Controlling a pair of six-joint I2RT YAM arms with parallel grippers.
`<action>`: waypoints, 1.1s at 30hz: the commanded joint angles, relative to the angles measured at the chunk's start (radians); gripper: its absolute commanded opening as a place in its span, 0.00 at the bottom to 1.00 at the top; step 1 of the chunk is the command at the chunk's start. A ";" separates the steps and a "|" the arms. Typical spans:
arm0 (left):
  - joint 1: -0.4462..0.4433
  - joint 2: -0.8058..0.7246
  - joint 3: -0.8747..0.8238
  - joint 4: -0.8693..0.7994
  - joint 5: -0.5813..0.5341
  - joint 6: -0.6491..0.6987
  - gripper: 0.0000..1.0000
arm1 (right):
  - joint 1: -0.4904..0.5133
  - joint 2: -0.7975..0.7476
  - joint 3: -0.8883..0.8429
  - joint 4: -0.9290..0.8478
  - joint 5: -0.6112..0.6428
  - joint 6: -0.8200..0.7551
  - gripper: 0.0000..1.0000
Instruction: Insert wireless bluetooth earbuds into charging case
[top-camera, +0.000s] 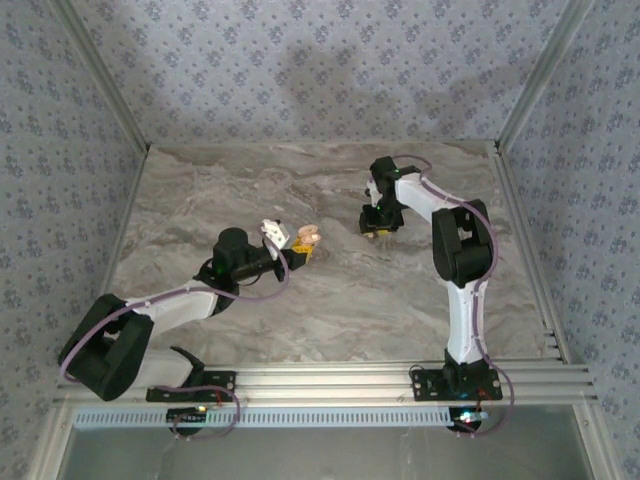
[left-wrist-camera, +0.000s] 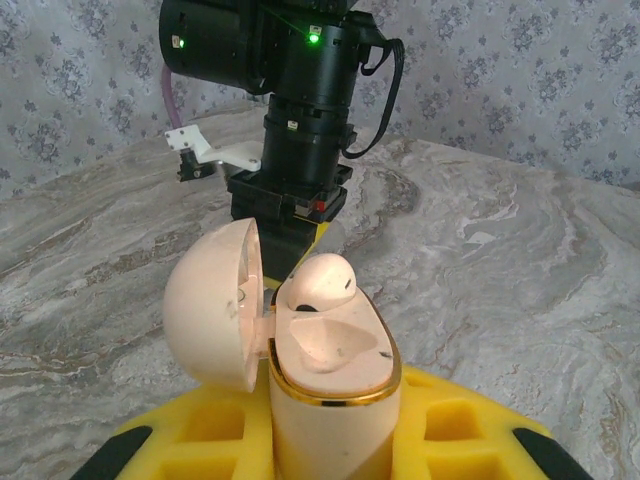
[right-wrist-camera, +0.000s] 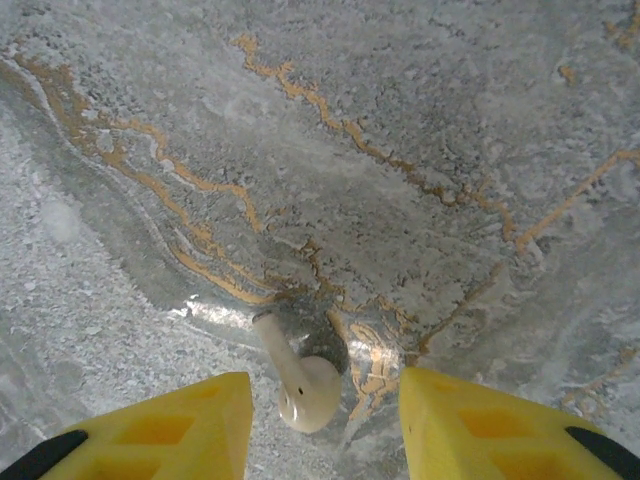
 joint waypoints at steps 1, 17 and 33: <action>0.004 0.007 0.018 0.007 0.010 0.010 0.14 | -0.008 0.027 0.030 -0.032 -0.003 -0.012 0.43; 0.007 0.003 0.022 -0.010 0.005 0.010 0.14 | 0.005 0.040 0.032 -0.024 0.039 -0.051 0.31; 0.006 -0.063 0.006 -0.041 -0.018 -0.008 0.14 | 0.029 -0.153 -0.176 -0.021 0.012 -0.304 0.26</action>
